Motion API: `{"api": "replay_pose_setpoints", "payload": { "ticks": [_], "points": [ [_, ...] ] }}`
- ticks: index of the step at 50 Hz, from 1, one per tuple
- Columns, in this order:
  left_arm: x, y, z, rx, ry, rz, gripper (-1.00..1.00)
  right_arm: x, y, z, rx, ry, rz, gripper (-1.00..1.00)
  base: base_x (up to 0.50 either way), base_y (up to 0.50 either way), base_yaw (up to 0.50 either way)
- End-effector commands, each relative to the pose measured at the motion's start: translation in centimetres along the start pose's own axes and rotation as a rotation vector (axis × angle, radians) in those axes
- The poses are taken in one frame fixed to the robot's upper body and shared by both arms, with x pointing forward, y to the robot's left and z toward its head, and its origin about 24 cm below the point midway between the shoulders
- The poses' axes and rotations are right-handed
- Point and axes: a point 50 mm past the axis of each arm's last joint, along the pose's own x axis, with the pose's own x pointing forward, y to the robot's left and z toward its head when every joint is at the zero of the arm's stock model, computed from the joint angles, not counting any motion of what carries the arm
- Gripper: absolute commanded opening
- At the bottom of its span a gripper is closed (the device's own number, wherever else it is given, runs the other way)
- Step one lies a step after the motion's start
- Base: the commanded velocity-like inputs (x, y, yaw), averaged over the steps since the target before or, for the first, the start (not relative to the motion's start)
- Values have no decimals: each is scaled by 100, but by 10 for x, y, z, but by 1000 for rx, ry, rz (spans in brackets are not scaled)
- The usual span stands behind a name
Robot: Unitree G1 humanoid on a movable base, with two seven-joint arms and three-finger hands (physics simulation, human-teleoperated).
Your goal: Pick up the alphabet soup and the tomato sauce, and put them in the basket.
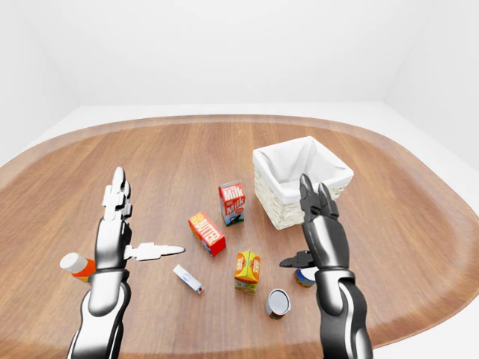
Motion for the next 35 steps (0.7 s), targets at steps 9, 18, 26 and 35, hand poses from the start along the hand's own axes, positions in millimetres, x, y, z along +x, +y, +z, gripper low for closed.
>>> {"api": "replay_pose_setpoints", "payload": {
  "ticks": [9, 18, 26, 35],
  "points": [
    [0, 0, 1, -2, -4, 1, 100, -5, -5, -11, -221, 58, -15, 100, 0, 0, 0],
    [0, 0, 0, 1, 1, -3, 100, -5, -2, -17, -313, 73, -66, 100, 0, 0, 0],
    [-1, 0, 0, 3, 1, -5, 100, -6, -1, -15, -333, 69, -47, 100, 0, 0, 0],
    [-1, -1, -1, 5, 6, -7, 100, -10, 9, -24, -381, 90, -19, 100, 0, 0, 0]
  ]
}}
